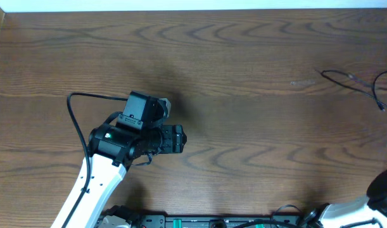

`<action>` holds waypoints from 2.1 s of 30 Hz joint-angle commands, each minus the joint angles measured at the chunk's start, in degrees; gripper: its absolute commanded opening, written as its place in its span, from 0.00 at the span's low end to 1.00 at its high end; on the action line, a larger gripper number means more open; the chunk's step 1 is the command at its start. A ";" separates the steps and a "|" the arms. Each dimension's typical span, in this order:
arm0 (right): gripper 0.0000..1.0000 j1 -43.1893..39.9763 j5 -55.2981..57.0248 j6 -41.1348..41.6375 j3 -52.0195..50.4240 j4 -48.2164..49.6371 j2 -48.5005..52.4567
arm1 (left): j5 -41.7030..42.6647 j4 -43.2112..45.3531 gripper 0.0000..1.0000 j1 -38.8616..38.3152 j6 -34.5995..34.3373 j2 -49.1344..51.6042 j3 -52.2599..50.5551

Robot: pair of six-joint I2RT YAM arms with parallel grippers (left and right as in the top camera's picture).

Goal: Untangle cables

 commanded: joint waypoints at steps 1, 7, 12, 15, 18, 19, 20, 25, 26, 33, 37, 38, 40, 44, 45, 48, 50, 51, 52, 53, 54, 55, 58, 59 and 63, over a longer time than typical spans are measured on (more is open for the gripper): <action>0.01 -0.22 -0.83 -0.66 1.01 -2.67 3.37 | -0.35 -0.31 0.79 0.17 1.18 -0.44 0.94; 0.01 -0.79 7.82 0.81 1.01 -10.78 9.01 | -0.35 -0.50 0.79 0.17 1.20 -0.44 0.94; 0.01 -3.41 8.35 1.05 0.98 -13.70 12.13 | -0.35 -1.25 0.79 0.17 1.20 -0.44 0.94; 0.52 -4.63 8.35 1.05 0.98 -15.10 12.90 | -0.35 -1.62 0.79 0.17 1.18 -0.44 0.94; 0.99 -5.35 7.48 1.05 0.98 -16.31 13.20 | -0.35 -1.60 0.79 0.17 1.18 -0.44 0.94; 0.99 -5.44 6.88 1.07 0.98 -16.65 13.20 | -0.35 -1.60 0.79 0.17 1.18 -0.44 0.94; 0.99 -5.42 6.25 1.07 0.98 -16.90 13.20 | -0.35 -1.60 0.79 0.17 1.18 -0.44 0.94; 0.99 -4.42 -1.46 1.14 0.98 -18.62 13.20 | -0.33 -1.57 0.79 0.17 1.18 -0.44 0.94; 0.99 -3.74 -2.29 1.22 0.98 -19.52 13.20 | -0.33 -1.57 0.79 0.17 1.18 -0.44 0.94; 0.99 3.58 0.92 1.01 0.94 -30.21 13.20 | -0.33 -1.55 0.79 0.17 1.18 -0.44 0.94; 0.99 7.91 2.84 1.33 0.87 -35.87 13.20 | -0.37 -1.44 0.79 0.20 1.22 -0.44 0.94; 0.99 8.68 2.93 2.25 0.85 -37.00 13.20 | -0.37 -1.27 0.79 0.20 1.27 -0.44 0.94; 0.99 10.32 3.67 6.60 0.81 -40.35 13.20 | -0.37 -0.46 0.79 0.20 1.42 -0.44 0.94; 0.99 12.90 3.67 9.57 -0.24 -42.77 13.18 | -0.37 0.70 0.79 0.20 1.40 -0.44 0.94; 0.99 13.53 3.78 9.07 -0.68 -42.88 13.18 | -0.37 0.74 0.79 0.20 1.42 -0.44 0.94; 0.99 16.59 3.82 4.00 -4.11 -41.68 13.18 | -0.37 0.72 0.79 0.20 1.66 -0.44 0.94; 0.99 18.38 3.50 -1.36 -7.13 -39.80 13.18 | -0.35 0.72 0.79 0.20 1.90 -0.44 0.94; 0.99 19.34 3.17 -4.79 -8.92 -38.66 13.18 | -0.35 0.72 0.79 0.20 1.97 -0.44 0.94; 0.99 20.24 3.17 -7.87 -10.71 -37.62 13.20 | -0.35 0.72 0.79 0.20 2.08 -0.44 0.94; 0.99 21.09 3.17 -10.38 -12.63 -36.33 13.20 | -0.35 0.72 0.79 0.20 2.08 -0.44 0.94; 0.99 21.88 3.17 -12.55 -14.47 -35.15 13.20 | -0.35 0.70 0.79 0.20 2.08 -0.44 0.94; 0.99 22.64 3.17 -14.38 -16.15 -34.16 13.20 | -0.35 0.66 0.79 0.20 2.08 -0.44 0.94; 0.93 24.44 3.23 -17.49 -20.70 -30.47 13.20 | -0.35 0.59 0.79 0.20 2.08 -0.44 0.94; 0.89 24.85 3.23 -17.97 -21.97 -29.38 13.20 | -0.33 0.57 0.79 0.20 2.08 -0.44 0.94; 0.78 26.08 5.20 -17.86 -27.41 -24.37 13.20 | -0.33 0.57 0.79 0.17 2.05 -0.44 0.94</action>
